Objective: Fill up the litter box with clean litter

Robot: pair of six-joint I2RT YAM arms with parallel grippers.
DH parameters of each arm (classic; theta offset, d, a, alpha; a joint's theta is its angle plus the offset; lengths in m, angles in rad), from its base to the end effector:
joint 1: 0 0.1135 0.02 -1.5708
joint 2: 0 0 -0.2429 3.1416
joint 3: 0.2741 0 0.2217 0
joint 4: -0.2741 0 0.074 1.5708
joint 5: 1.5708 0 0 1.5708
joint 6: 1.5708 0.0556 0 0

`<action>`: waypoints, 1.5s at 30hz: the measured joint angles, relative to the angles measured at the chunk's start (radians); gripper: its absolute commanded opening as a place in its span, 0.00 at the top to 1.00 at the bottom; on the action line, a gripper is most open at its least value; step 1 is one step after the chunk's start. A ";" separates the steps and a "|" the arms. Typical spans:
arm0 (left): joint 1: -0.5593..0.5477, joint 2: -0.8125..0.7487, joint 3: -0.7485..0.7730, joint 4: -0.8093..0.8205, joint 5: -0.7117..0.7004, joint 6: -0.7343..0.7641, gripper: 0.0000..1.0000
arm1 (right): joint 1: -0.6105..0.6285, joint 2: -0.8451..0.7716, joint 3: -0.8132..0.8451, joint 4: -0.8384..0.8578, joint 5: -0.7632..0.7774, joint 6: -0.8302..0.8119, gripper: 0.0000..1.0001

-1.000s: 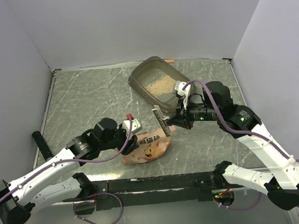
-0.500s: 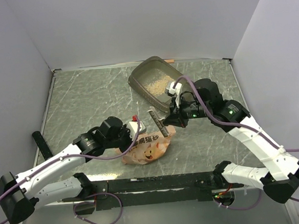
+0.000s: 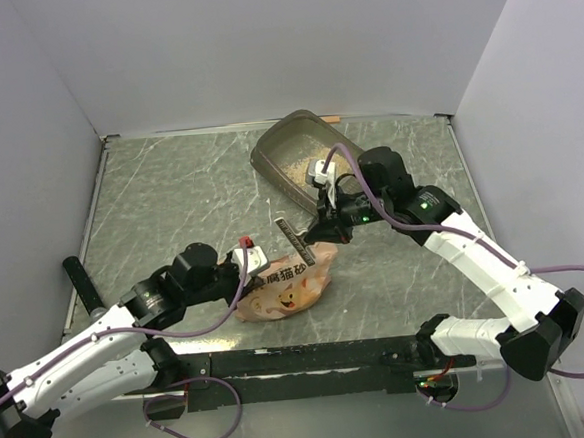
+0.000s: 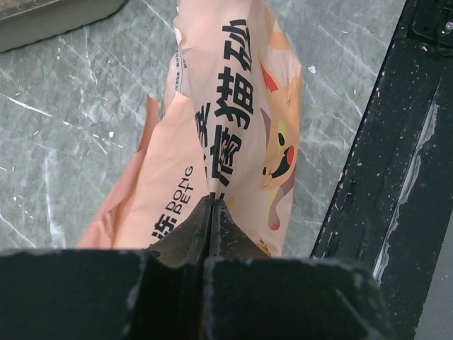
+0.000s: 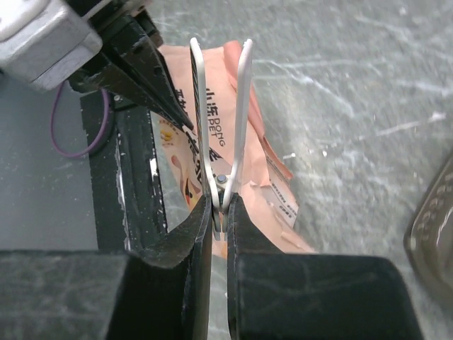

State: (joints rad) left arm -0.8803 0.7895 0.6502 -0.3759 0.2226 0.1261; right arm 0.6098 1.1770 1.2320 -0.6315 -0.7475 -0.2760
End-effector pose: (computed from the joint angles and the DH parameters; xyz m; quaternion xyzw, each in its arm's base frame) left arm 0.1053 -0.1468 0.2526 0.4630 0.7252 -0.2735 0.4300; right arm 0.1692 0.1643 0.3469 -0.5080 0.6647 0.3902 0.3845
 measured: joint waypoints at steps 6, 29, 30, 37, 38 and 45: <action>0.000 -0.033 -0.021 0.005 -0.001 -0.008 0.99 | 0.000 0.073 0.027 0.007 -0.078 -0.069 1.00; -0.005 -0.022 -0.021 0.016 -0.002 -0.016 0.99 | 0.000 0.166 0.023 0.113 -0.275 -0.187 1.00; -0.005 -0.022 -0.021 0.016 -0.002 -0.016 0.99 | 0.000 0.169 0.023 0.119 -0.279 -0.187 1.00; -0.005 -0.023 -0.022 0.018 -0.008 -0.016 0.99 | 0.002 0.201 0.023 0.120 -0.290 -0.196 1.00; -0.005 -0.023 -0.022 0.018 -0.009 -0.017 0.99 | 0.004 0.204 0.021 0.119 -0.290 -0.198 1.00; -0.006 -0.026 -0.023 0.019 -0.012 -0.018 0.99 | 0.014 0.206 0.010 0.080 -0.280 -0.233 1.00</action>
State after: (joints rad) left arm -0.8860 0.7631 0.6273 -0.3573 0.2108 0.1078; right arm 0.6243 1.3827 1.2419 -0.5510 -1.0271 -0.5087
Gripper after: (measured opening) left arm 0.022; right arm 0.115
